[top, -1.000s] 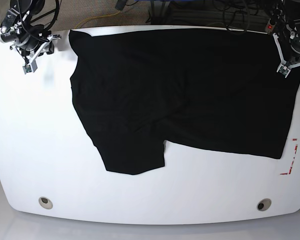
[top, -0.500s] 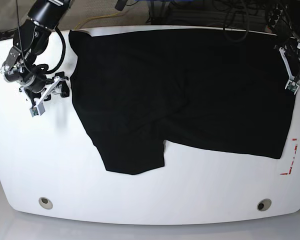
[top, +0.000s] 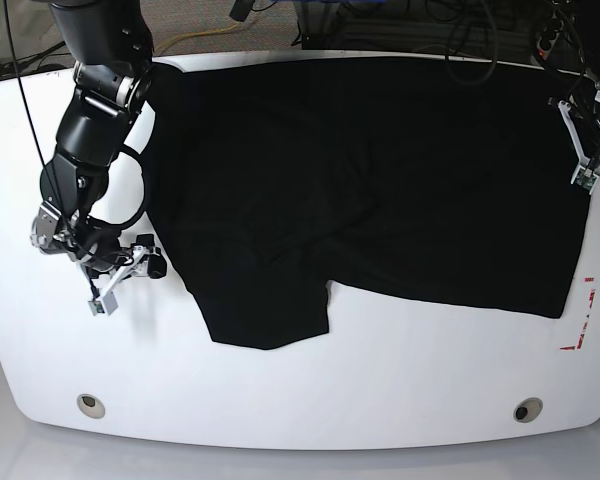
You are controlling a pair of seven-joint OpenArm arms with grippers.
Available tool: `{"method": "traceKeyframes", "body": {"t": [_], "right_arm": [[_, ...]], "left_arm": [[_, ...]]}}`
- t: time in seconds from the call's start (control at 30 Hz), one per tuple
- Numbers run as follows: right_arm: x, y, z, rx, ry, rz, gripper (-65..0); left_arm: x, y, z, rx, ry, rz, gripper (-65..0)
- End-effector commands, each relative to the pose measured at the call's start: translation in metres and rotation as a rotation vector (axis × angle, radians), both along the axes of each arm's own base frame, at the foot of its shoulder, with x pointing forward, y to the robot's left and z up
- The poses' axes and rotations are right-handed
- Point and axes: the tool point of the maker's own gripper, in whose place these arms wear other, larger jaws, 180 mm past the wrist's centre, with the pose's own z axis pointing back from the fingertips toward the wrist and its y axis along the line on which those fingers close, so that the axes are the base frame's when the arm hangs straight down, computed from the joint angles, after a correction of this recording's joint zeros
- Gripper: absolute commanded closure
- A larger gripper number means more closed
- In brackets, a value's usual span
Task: Fold the T-shirt properly
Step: 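Move the right gripper to the shirt's hem edge and grasp it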
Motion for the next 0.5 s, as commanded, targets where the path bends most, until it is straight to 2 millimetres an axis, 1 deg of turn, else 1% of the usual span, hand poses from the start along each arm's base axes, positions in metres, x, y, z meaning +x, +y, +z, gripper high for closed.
{"method": "traceKeyframes", "body": {"t": [0.0,0.13,0.2,0.27,0.37,0.43,0.47], "right_arm": [[0.025,0.004,0.003,0.044,-0.047,-0.009,-42.0],[0.030,0.016,-0.012,0.088,-0.037,-0.016,-42.0],[0.029,0.022,-0.018,0.095,-0.026,-0.011,-42.0],[0.029,0.042,-0.024,0.112,-0.015,0.013,-42.0],[0.028,0.063,-0.030,0.113,0.002,0.045,-42.0],[0.028,0.079,-0.033,0.118,0.006,0.068,-42.0],[0.029,0.084,-0.033,0.120,0.003,0.073,-42.0]], "left_arm": [[0.006,0.006,0.011,0.027,-0.027,-0.002,-33.2],[0.006,0.006,0.011,0.027,-0.027,-0.002,-33.1],[0.006,0.006,0.012,0.027,-0.029,-0.001,-33.1],[0.012,0.009,0.018,0.031,-0.055,0.008,-33.1],[0.026,0.017,0.033,0.038,-0.117,0.038,-33.3],[0.030,0.025,0.035,0.045,-0.127,0.065,-33.6],[0.032,0.028,0.036,0.053,-0.130,0.075,-33.6]]}}
